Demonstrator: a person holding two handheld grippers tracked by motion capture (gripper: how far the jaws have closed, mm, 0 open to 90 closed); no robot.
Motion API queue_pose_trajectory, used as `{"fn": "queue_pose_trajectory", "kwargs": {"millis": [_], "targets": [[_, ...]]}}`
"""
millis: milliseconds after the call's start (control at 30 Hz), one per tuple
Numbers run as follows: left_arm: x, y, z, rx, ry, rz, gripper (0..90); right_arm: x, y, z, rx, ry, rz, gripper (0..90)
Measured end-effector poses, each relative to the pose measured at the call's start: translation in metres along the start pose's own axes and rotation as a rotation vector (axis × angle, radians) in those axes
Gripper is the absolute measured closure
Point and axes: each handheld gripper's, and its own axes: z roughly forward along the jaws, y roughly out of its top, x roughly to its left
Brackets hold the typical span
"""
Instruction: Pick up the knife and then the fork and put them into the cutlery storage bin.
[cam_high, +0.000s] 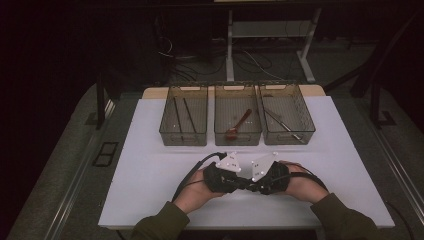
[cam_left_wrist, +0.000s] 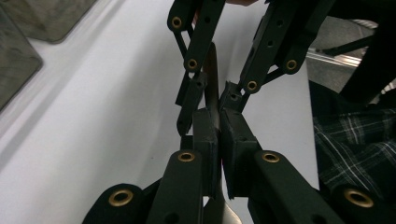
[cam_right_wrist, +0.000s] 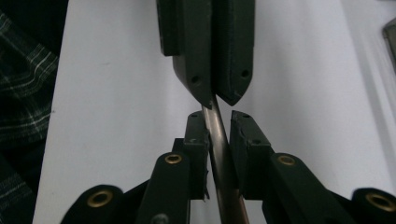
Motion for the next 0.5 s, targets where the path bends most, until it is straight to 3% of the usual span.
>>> {"fn": "queue_pose_trajectory", "kwargs": {"millis": [133,233,300,433,500], "targets": [[0.001,-0.002,0.002,0.001,-0.038,0.012,83.4,0.002,0.000,0.002,0.012,0.037,-0.032,79.3],[0.003,-0.002,-0.001,-0.018,-0.051,0.017,79.8,0.007,0.001,0.005,0.020,0.074,-0.008,80.8],[0.004,-0.005,-0.004,-0.047,-0.040,0.005,70.7,0.007,0.001,0.005,0.031,0.089,0.000,80.9],[0.009,-0.008,-0.016,-0.113,-0.002,-0.030,54.8,0.003,-0.003,0.002,0.035,0.075,0.014,80.9],[0.012,-0.010,-0.024,-0.136,0.020,-0.055,48.6,-0.001,-0.004,0.000,0.033,0.053,-0.016,81.0]]}}
